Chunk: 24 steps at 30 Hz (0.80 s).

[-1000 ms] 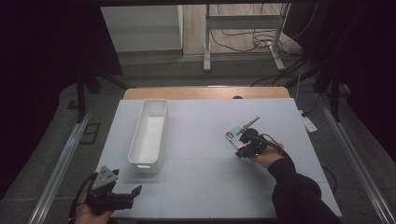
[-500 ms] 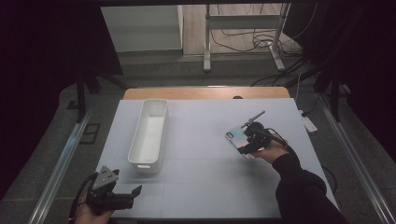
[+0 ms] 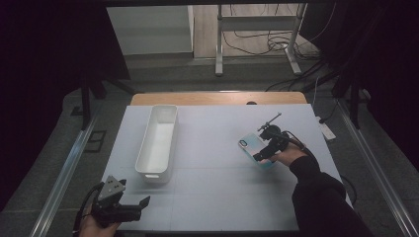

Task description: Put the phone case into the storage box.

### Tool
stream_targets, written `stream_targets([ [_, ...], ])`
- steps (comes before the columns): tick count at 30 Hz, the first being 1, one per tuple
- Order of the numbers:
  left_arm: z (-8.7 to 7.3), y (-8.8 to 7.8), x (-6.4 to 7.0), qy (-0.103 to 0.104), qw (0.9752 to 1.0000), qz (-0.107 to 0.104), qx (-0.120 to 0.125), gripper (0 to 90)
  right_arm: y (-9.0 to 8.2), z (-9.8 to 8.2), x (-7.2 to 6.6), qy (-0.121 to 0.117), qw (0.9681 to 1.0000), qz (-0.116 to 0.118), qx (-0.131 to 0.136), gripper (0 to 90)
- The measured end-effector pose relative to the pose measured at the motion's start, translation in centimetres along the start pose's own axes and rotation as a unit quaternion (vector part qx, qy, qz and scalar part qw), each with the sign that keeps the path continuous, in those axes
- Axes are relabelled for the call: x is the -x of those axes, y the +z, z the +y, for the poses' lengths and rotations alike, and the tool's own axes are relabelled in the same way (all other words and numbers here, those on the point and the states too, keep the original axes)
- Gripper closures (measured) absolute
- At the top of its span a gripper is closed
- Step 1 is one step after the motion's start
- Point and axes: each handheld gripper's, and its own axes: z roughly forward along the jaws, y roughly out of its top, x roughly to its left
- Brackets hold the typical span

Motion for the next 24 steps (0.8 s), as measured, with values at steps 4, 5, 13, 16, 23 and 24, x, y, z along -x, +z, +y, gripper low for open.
stream_targets([
  [4,0.0,0.0,0.0,0.000,1.0000,0.000,0.000,4.6,0.3,0.2,0.2,0.003,0.9998,-0.012,-0.015,0.0],
  [5,0.0,0.0,0.0,0.000,1.0000,0.000,0.000,4.6,0.5,0.3,0.3,0.004,0.9997,-0.017,-0.018,0.0],
  [13,0.0,0.0,0.0,-0.001,1.0000,0.000,0.000,4.6,0.9,0.7,0.4,0.003,0.9994,-0.018,-0.030,0.0],
  [16,0.0,0.0,0.0,-0.001,1.0000,0.000,0.000,4.6,1.1,0.7,0.4,0.002,0.9993,-0.014,-0.033,0.0],
  [23,0.0,0.0,0.0,-0.001,1.0000,0.000,0.000,4.6,1.6,0.6,0.4,-0.003,0.9991,-0.008,-0.041,0.0],
  [24,0.0,0.0,0.0,-0.001,1.0000,0.000,0.000,4.6,1.8,0.6,0.4,-0.005,0.9991,-0.006,-0.042,0.0],
])
